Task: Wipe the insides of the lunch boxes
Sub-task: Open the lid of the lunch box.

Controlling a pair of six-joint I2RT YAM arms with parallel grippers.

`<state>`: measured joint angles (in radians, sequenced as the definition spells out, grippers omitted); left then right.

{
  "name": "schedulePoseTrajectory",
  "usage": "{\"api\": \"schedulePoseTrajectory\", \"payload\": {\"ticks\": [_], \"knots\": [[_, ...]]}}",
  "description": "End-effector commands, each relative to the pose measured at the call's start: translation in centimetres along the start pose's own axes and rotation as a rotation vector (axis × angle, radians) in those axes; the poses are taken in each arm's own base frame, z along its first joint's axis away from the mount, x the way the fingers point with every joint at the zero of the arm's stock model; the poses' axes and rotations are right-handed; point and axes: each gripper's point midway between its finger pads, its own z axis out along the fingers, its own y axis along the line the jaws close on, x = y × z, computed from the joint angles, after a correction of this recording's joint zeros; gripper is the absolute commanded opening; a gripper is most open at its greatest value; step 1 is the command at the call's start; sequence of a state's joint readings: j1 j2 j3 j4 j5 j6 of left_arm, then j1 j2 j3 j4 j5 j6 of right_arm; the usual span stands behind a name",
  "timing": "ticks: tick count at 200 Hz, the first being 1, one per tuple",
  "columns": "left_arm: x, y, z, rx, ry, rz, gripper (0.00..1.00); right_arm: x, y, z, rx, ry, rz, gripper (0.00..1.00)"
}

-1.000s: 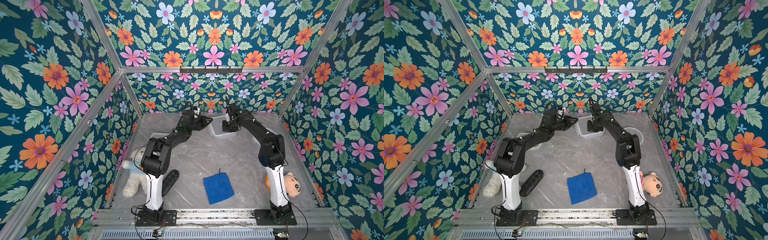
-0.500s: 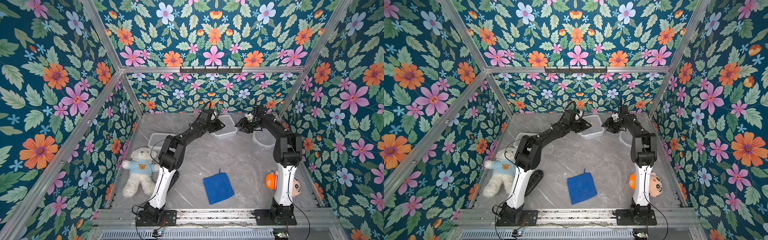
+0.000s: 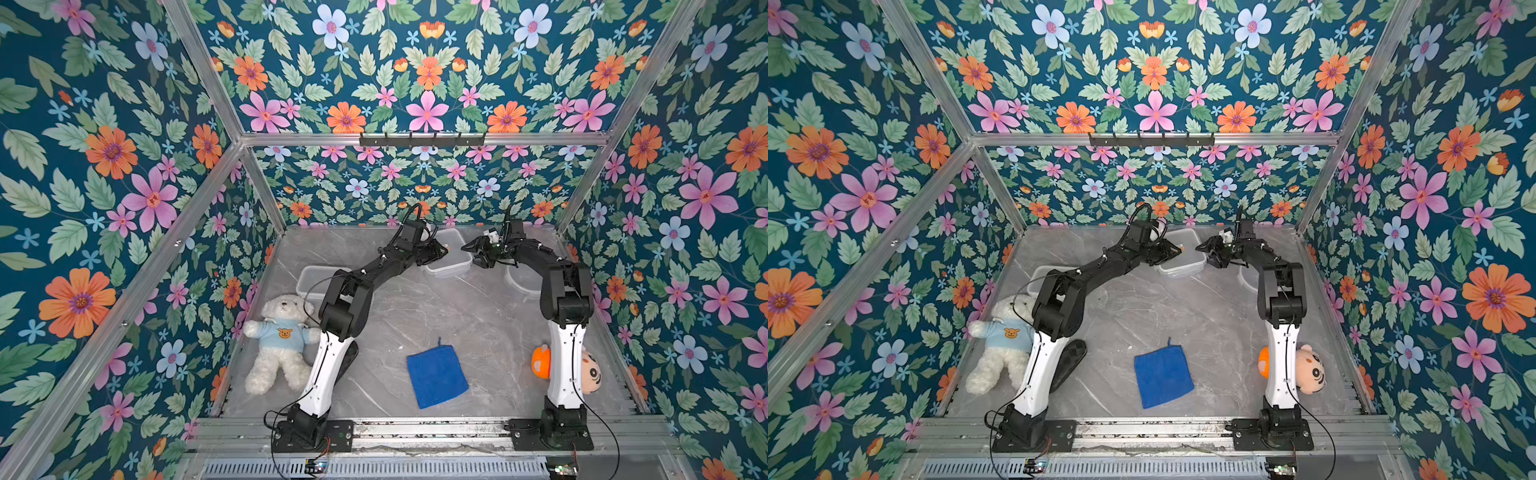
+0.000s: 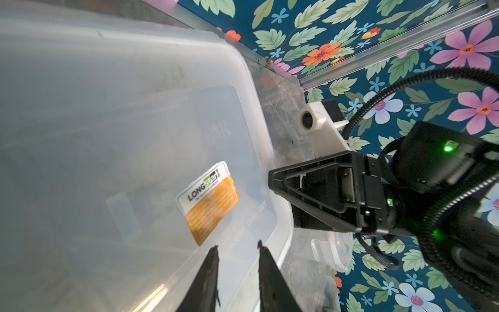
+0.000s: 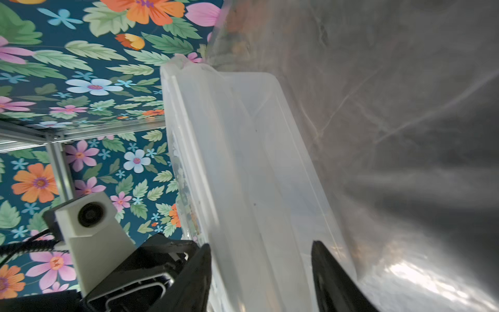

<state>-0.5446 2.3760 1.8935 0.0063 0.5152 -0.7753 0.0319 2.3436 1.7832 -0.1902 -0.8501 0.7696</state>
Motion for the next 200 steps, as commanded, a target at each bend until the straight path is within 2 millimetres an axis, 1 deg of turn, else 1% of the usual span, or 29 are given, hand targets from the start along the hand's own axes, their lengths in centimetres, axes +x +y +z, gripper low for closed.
{"api": "schedulePoseTrajectory", "payload": {"ticks": [1, 14, 17, 62, 104, 122, 169, 190, 200], "knots": [[2.2, 3.7, -0.1, -0.116, 0.057, -0.049, 0.29, -0.5, 2.8, -0.4, -0.101, -0.029, -0.023, 0.58], [2.4, 3.8, -0.1, -0.114, 0.059, -0.052, 0.29, -0.6, 3.3, -0.8, -0.105, -0.043, -0.044, 0.57], [2.4, 3.8, -0.1, -0.113, 0.057, -0.053, 0.29, -0.5, 3.2, -0.8, -0.101, -0.044, -0.044, 0.57], [3.3, 4.5, 0.3, -0.115, 0.075, -0.069, 0.29, -0.6, 4.0, -2.1, -0.063, -0.091, -0.096, 0.52], [3.6, 4.7, 0.4, -0.117, 0.079, -0.074, 0.28, -0.4, 3.6, -2.4, -0.035, -0.111, -0.104, 0.47], [3.8, 4.8, 0.4, -0.119, 0.082, -0.075, 0.28, -0.4, 3.4, -2.3, -0.036, -0.107, -0.098, 0.41], [3.9, 4.6, 0.4, -0.108, 0.087, -0.072, 0.29, -0.4, 1.9, -1.7, 0.003, -0.107, -0.076, 0.13], [3.7, 4.2, 0.2, -0.100, 0.085, -0.067, 0.28, -0.3, 2.0, -1.8, 0.005, -0.108, -0.085, 0.01], [3.5, 3.8, 0.0, -0.093, 0.082, -0.064, 0.29, -0.3, 2.2, -2.0, 0.004, -0.114, -0.096, 0.00]]}}
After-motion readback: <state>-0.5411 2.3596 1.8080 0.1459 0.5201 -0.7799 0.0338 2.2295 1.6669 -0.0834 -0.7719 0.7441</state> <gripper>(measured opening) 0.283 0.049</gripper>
